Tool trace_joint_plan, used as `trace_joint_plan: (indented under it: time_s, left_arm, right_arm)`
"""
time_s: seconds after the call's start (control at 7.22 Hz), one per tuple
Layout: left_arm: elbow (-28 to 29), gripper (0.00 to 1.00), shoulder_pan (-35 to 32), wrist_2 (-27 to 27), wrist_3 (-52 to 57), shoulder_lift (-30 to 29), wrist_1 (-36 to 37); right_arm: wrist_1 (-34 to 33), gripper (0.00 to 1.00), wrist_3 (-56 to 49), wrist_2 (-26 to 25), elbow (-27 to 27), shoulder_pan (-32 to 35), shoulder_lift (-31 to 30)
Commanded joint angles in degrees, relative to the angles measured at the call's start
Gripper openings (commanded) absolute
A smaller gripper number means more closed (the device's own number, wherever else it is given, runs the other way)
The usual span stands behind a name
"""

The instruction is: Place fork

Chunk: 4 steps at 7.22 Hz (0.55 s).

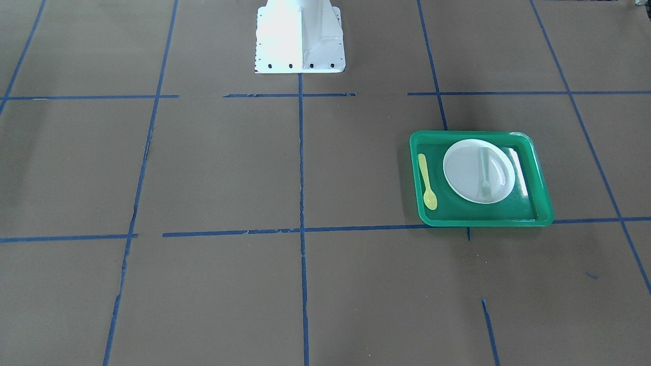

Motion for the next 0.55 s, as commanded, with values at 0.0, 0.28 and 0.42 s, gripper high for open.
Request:
trace_joint_plan:
  time_s: [0.0, 0.28, 0.42]
  left_arm:
    - [-2.47, 1.00, 2.36, -0.15, -12.79, -1.80, -3.54]
    - [-3.98, 1.00, 11.99, 0.73, -27.11, -2.95, -13.42]
    - [-4.16, 1.00, 14.39, 0.65, -29.15, -3.12, -13.91]
  right_arm:
    - [0.00, 1.00, -0.04, 0.00, 0.00, 0.00, 0.00]
    - [0.00, 1.00, -0.04, 0.00, 0.00, 0.00, 0.00]
    - [0.00, 1.00, -0.04, 0.00, 0.00, 0.00, 0.00]
